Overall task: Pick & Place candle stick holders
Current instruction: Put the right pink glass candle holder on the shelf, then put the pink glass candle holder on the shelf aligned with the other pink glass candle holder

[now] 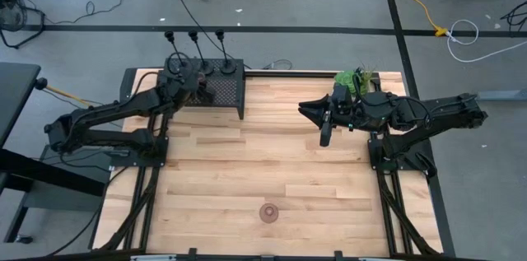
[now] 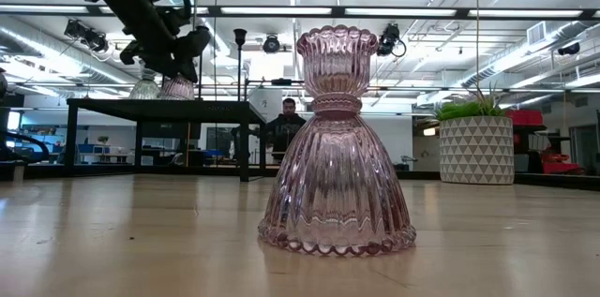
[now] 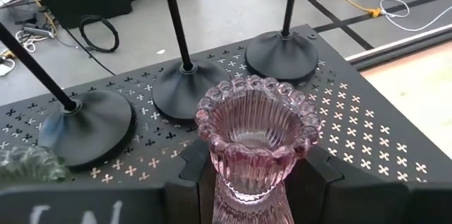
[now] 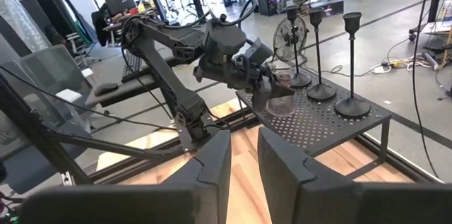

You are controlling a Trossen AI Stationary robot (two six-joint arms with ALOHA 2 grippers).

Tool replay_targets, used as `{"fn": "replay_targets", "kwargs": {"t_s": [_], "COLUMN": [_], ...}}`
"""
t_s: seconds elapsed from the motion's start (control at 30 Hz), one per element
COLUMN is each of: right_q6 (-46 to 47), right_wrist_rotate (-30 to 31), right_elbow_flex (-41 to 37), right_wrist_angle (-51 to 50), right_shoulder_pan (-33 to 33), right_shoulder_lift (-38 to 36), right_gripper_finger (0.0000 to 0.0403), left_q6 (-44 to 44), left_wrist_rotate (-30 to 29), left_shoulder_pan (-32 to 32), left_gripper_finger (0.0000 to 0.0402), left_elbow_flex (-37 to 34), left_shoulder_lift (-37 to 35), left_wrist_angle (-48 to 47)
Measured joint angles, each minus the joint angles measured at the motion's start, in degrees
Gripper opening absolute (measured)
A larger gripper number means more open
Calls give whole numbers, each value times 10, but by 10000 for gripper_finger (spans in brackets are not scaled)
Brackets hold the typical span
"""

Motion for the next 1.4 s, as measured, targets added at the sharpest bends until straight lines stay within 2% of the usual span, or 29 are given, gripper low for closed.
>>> {"fn": "replay_targets", "kwargs": {"t_s": [0.27,0.47,0.6,1.07,1.23,1.4], "right_q6": [6,1,-5,-11,-12,-12], "right_wrist_rotate": [0,15,25,26,26,25], "right_elbow_flex": [0,0,0,0,0,0], "right_wrist_angle": [-9,-14,-14,-14,-15,-46], "right_shoulder_pan": [0,0,0,0,0,0], "right_shoulder_lift": [0,0,0,0,0,0], "right_gripper_finger": [71,71,71,71,71,71], "left_q6": [8,6,5,13,25,54], "left_wrist_rotate": [11,27,27,46,67,126], "left_shoulder_pan": [11,10,10,8,4,-16], "left_gripper_finger": [127,223,251,243,243,243], "left_elbow_flex": [0,-1,-1,15,63,124], "left_shoulder_lift": [0,0,0,-22,-26,-26], "left_wrist_angle": [0,-1,-1,39,13,-31]}}
